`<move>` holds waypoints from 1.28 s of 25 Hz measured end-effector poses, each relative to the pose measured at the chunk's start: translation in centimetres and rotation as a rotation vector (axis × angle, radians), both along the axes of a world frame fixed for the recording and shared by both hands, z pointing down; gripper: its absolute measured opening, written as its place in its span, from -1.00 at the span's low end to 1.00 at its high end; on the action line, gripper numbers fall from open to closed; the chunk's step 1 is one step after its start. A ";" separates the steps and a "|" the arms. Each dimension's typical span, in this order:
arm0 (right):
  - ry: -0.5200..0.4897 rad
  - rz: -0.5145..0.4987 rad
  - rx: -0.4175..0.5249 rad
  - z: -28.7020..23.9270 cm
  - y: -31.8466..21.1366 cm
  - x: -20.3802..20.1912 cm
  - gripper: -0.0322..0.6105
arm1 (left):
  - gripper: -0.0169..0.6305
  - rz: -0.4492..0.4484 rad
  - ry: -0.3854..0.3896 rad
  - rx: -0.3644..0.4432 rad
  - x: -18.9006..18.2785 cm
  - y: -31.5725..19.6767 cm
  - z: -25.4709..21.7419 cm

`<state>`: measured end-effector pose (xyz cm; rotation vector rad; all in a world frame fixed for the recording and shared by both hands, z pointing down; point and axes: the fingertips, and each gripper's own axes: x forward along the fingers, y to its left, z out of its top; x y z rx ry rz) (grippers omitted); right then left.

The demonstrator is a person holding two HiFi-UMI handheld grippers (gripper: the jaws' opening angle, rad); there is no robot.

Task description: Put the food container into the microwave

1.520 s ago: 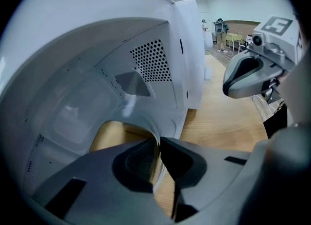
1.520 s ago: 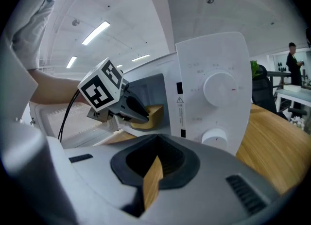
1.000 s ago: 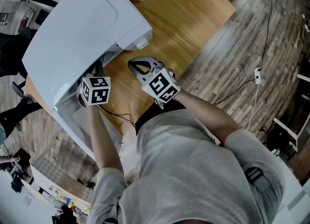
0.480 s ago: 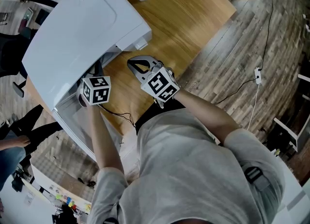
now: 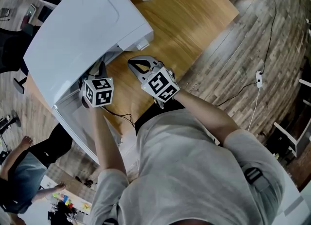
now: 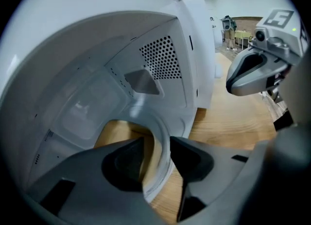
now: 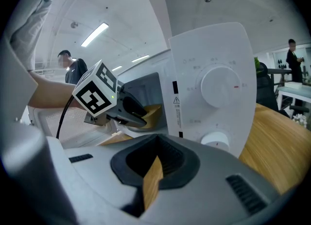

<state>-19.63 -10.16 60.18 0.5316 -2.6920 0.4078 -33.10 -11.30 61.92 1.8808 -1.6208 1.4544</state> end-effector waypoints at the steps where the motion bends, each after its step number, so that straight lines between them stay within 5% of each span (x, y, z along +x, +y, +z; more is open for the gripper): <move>1: -0.001 -0.002 0.004 -0.1 0.0 0.0 -0.89 | -0.38 -0.005 -0.001 0.004 0.1 0.1 -0.1; 16: 0.009 -0.076 0.036 -1.1 1.5 -0.6 -0.89 | -0.38 -0.121 0.057 0.082 1.0 3.6 -2.7; 25: 0.008 -0.126 0.065 -2.8 2.5 -1.4 -0.89 | -0.54 -0.341 0.330 0.177 2.5 6.8 -3.0; 32: -0.007 -0.207 0.108 -4.5 3.0 -2.2 -0.89 | -0.79 -0.490 0.398 0.288 3.1 8.9 -4.3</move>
